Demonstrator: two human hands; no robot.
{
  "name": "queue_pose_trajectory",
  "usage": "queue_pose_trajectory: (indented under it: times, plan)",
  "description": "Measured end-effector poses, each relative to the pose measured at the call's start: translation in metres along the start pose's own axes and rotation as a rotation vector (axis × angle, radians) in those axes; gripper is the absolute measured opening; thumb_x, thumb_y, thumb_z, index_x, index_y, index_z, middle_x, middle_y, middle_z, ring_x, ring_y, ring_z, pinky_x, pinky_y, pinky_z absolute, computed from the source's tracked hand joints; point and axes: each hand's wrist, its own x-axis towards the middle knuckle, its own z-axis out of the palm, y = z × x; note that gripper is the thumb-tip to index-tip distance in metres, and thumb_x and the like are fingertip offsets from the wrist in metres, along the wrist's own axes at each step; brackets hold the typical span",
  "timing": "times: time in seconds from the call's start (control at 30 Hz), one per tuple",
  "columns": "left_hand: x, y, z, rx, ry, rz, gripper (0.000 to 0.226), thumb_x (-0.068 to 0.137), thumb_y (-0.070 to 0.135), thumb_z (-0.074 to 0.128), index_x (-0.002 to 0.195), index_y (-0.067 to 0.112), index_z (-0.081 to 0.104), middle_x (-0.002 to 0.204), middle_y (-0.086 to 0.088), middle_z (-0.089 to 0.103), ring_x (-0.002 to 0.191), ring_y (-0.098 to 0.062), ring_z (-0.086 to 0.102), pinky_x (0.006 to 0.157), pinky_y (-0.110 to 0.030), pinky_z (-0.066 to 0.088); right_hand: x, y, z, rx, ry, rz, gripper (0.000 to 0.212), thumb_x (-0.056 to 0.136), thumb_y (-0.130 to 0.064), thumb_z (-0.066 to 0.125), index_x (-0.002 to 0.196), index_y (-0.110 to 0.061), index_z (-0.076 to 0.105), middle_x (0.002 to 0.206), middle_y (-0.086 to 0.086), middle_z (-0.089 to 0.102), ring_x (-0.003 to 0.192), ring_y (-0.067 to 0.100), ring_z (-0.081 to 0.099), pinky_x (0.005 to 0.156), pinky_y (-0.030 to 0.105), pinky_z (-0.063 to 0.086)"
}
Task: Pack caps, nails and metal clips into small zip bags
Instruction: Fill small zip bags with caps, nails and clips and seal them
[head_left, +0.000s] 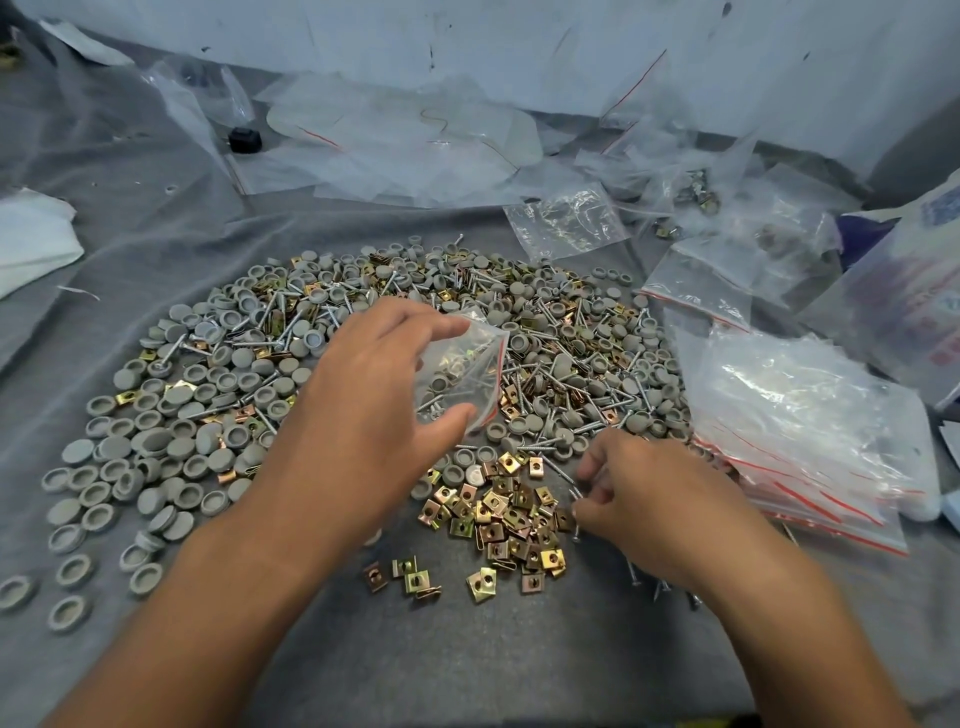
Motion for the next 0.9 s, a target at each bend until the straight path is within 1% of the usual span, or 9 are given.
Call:
queue_pose_trajectory:
  times: [0.27, 0.33, 0.4, 0.43, 0.5, 0.57, 0.7, 0.8, 0.9]
  plan:
    - [0.000, -0.002, 0.001, 0.008, 0.005, 0.013, 0.065, 0.077, 0.045, 0.069, 0.138, 0.034, 0.051, 0.119, 0.028, 0.042, 0.099, 0.004, 0.043, 0.096, -0.018, 0.036, 0.002, -0.003, 0.001, 0.009, 0.037, 0.023, 0.030, 0.081, -0.047, 0.073, 0.105, -0.036, 0.058, 0.098, -0.011, 0.070, 0.094, 0.015, 0.066, 0.084, 0.039, 0.056]
    - [0.000, -0.002, 0.001, 0.004, 0.006, 0.015, 0.065, 0.077, 0.045, 0.070, 0.137, 0.034, 0.051, 0.118, 0.028, 0.042, 0.099, 0.004, 0.043, 0.096, -0.018, 0.036, 0.004, 0.007, -0.004, 0.203, 0.059, -0.043, 0.021, 0.084, -0.037, 0.074, 0.101, -0.036, 0.062, 0.083, -0.011, 0.072, 0.076, 0.006, 0.067, 0.071, 0.032, 0.056]
    - [-0.001, -0.001, 0.001, -0.007, 0.010, 0.015, 0.064, 0.076, 0.045, 0.070, 0.137, 0.034, 0.051, 0.117, 0.028, 0.042, 0.099, 0.005, 0.042, 0.096, -0.019, 0.036, 0.005, 0.013, -0.009, 0.502, 0.138, -0.196, 0.015, 0.088, -0.026, 0.072, 0.096, -0.037, 0.068, 0.071, -0.016, 0.070, 0.054, -0.002, 0.057, 0.051, 0.018, 0.045]
    - [-0.001, -0.001, 0.001, -0.014, 0.014, 0.017, 0.064, 0.076, 0.045, 0.070, 0.137, 0.033, 0.052, 0.117, 0.027, 0.043, 0.099, 0.004, 0.042, 0.096, -0.019, 0.036, 0.004, 0.012, -0.012, 0.651, 0.208, -0.296, 0.014, 0.089, -0.022, 0.070, 0.093, -0.036, 0.072, 0.066, -0.016, 0.066, 0.050, -0.001, 0.051, 0.046, 0.014, 0.039]
    - [-0.001, 0.000, 0.001, -0.021, 0.018, 0.019, 0.064, 0.076, 0.044, 0.070, 0.136, 0.031, 0.054, 0.117, 0.026, 0.043, 0.100, 0.004, 0.042, 0.097, -0.019, 0.035, 0.002, 0.002, -0.016, 0.910, 0.369, -0.507, 0.010, 0.092, -0.020, 0.070, 0.090, -0.029, 0.074, 0.066, -0.011, 0.062, 0.053, 0.000, 0.048, 0.049, 0.012, 0.037]
    - [-0.002, 0.000, 0.001, -0.018, 0.015, 0.016, 0.064, 0.076, 0.044, 0.071, 0.136, 0.032, 0.053, 0.116, 0.027, 0.043, 0.101, 0.004, 0.041, 0.097, -0.019, 0.035, -0.001, -0.015, -0.015, 1.028, 0.512, -0.688, 0.008, 0.092, -0.018, 0.071, 0.093, -0.026, 0.073, 0.074, -0.009, 0.066, 0.062, 0.004, 0.055, 0.056, 0.015, 0.043]
    - [-0.001, 0.000, 0.002, -0.032, 0.010, 0.012, 0.063, 0.075, 0.048, 0.068, 0.134, 0.033, 0.053, 0.115, 0.028, 0.042, 0.104, 0.003, 0.042, 0.097, -0.024, 0.040, -0.002, -0.044, -0.006, 0.861, 0.740, -0.804, 0.016, 0.092, -0.014, 0.075, 0.103, -0.025, 0.074, 0.089, -0.011, 0.072, 0.078, 0.012, 0.069, 0.066, 0.023, 0.054]
    - [0.000, 0.000, 0.001, -0.066, 0.012, 0.022, 0.058, 0.077, 0.044, 0.068, 0.133, 0.030, 0.057, 0.119, 0.022, 0.049, 0.108, -0.003, 0.048, 0.099, -0.032, 0.046, 0.003, -0.051, -0.002, 0.615, 0.831, -0.804, 0.013, 0.091, -0.012, 0.076, 0.103, -0.016, 0.076, 0.094, -0.011, 0.071, 0.083, 0.001, 0.066, 0.073, 0.013, 0.050]
    - [-0.001, 0.000, -0.001, -0.077, 0.025, 0.021, 0.057, 0.078, 0.040, 0.065, 0.132, 0.026, 0.059, 0.119, 0.019, 0.052, 0.105, -0.003, 0.047, 0.098, -0.031, 0.047, 0.007, -0.053, 0.001, 0.445, 0.774, -0.751, 0.022, 0.088, -0.016, 0.078, 0.110, -0.016, 0.075, 0.100, -0.011, 0.071, 0.083, -0.007, 0.062, 0.077, 0.005, 0.047]
